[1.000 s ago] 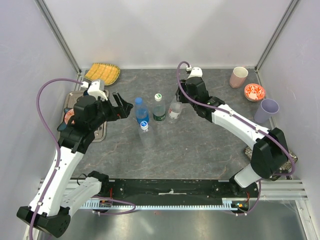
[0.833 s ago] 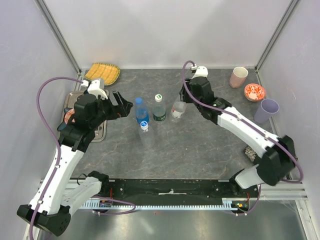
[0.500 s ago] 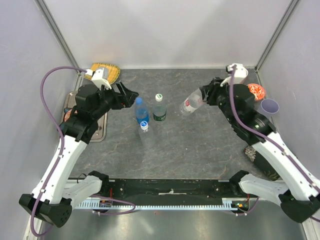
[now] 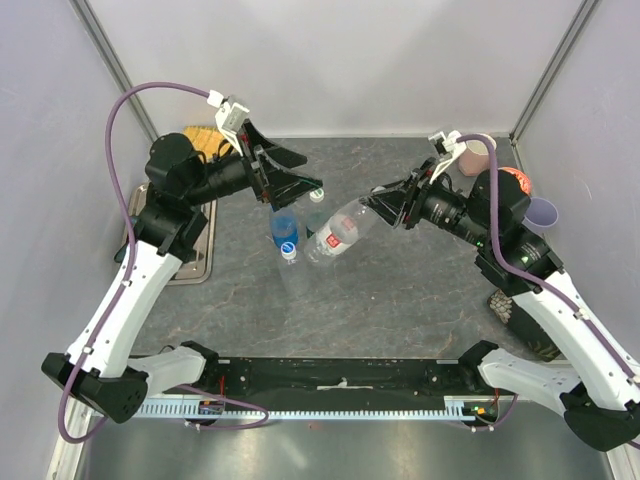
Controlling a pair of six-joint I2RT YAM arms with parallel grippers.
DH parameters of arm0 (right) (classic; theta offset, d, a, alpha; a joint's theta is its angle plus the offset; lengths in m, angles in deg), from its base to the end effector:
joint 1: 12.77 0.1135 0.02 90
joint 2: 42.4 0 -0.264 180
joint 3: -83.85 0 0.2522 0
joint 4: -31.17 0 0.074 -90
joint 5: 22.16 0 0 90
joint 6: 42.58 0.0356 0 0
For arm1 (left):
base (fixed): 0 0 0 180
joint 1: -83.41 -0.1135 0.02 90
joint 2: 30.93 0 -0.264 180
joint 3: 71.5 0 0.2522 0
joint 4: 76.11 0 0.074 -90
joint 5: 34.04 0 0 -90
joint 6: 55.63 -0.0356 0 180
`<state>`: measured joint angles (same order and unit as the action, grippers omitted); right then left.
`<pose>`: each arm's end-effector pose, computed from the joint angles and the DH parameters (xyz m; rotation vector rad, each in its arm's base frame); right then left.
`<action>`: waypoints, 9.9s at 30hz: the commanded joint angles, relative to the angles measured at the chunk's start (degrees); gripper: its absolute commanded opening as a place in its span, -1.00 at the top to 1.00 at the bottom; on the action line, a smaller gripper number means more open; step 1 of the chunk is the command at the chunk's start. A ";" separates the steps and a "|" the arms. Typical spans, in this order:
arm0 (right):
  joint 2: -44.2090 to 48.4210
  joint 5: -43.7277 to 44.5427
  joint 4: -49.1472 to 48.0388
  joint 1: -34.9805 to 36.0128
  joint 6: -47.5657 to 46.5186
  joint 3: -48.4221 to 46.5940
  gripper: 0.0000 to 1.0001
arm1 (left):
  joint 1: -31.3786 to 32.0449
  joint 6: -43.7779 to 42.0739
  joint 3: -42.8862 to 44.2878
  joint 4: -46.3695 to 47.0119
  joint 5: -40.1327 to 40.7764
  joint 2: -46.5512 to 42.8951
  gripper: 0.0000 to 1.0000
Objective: Unscrew the bottle caps
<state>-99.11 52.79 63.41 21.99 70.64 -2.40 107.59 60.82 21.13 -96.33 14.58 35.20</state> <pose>0.1613 0.1232 0.4534 -0.3832 1.6660 0.9801 0.2084 -0.1194 0.4785 0.5988 1.5031 -1.2205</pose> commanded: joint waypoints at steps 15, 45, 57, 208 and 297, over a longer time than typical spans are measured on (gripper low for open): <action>-3.67 -20.02 -25.16 0.13 11.14 -2.13 1.00 | 5.34 -9.05 -0.74 -0.48 -18.12 1.11 -0.99; -6.49 -17.93 -20.97 0.04 11.69 -6.87 -0.67 | 8.25 -18.89 -4.87 -7.69 -13.56 -2.76 -0.06; -6.74 7.56 -6.80 0.13 13.42 -16.10 -0.74 | 14.04 -22.75 -5.92 -1.63 25.54 -5.75 0.03; -13.69 13.92 3.14 4.70 11.14 -20.33 -0.26 | 37.25 -36.65 -2.93 -1.45 63.18 1.90 0.23; 1.86 -35.61 -29.47 5.93 8.16 -7.75 1.00 | 15.37 9.94 -6.10 27.13 -33.50 2.96 0.25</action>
<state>-99.88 11.22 27.83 27.15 83.14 -4.67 125.10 78.48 13.83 -61.01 -25.46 40.51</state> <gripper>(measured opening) 0.424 0.632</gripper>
